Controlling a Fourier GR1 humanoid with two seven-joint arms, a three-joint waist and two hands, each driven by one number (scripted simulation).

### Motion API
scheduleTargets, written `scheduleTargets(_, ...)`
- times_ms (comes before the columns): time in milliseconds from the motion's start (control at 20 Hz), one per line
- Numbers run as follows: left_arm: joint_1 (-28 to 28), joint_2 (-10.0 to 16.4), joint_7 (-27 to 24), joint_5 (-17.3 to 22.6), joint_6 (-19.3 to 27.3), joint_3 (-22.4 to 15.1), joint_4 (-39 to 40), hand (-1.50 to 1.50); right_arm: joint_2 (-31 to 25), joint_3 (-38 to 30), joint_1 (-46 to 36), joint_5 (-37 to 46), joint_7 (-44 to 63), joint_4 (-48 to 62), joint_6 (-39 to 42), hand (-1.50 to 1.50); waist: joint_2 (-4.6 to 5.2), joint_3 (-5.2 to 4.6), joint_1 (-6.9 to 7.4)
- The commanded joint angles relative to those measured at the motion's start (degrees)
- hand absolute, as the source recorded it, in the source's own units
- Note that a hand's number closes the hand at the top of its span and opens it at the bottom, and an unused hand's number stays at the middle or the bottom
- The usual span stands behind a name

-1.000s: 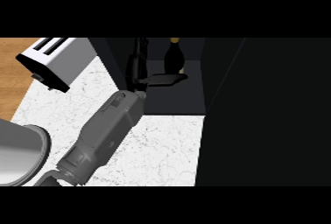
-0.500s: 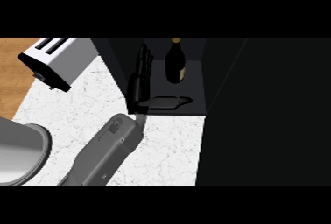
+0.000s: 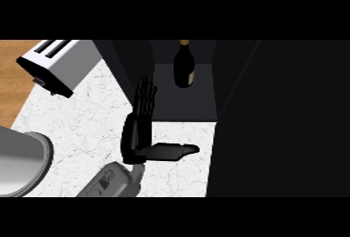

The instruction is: Pick up the wine, place it into the cabinet and close the cabinet

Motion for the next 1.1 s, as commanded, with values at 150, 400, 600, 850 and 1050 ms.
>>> scheduleTargets(150, 12.6, 2.5, -1.0, -3.7, 3.2, -4.8, -14.8, -1.50, -4.9, -0.6, 3.3, -3.7, 6.0, -11.8, 2.5, 1.50, 0.23, 0.03, -0.45)
scheduleTargets(400, 17.8, 8.0, 0.0, -4.6, 3.2, -5.5, -21.1, -1.50, -10.0, 6.0, 2.9, -6.4, 7.2, -10.8, 9.8, 1.50, 0.00, 0.05, -0.08)
scheduleTargets(600, 23.4, 13.2, -1.0, -2.1, -0.6, -2.7, -25.6, -1.50, -8.2, 16.2, 1.5, -4.1, 10.3, -10.2, 9.6, 1.50, 0.14, -0.08, 0.23)
scheduleTargets(850, 25.4, 17.3, -0.4, -0.9, -2.6, 1.5, -28.0, -1.50, -5.7, 23.7, -2.2, 1.1, 12.6, -10.6, 8.5, 1.50, 0.06, -0.16, -0.36)
scheduleTargets(1050, 32.3, 20.9, -3.6, 0.8, -6.6, 2.9, -31.6, -1.50, -2.2, 25.3, -7.6, 3.1, 13.6, -7.1, 6.6, 1.50, 0.09, -0.19, 0.35)
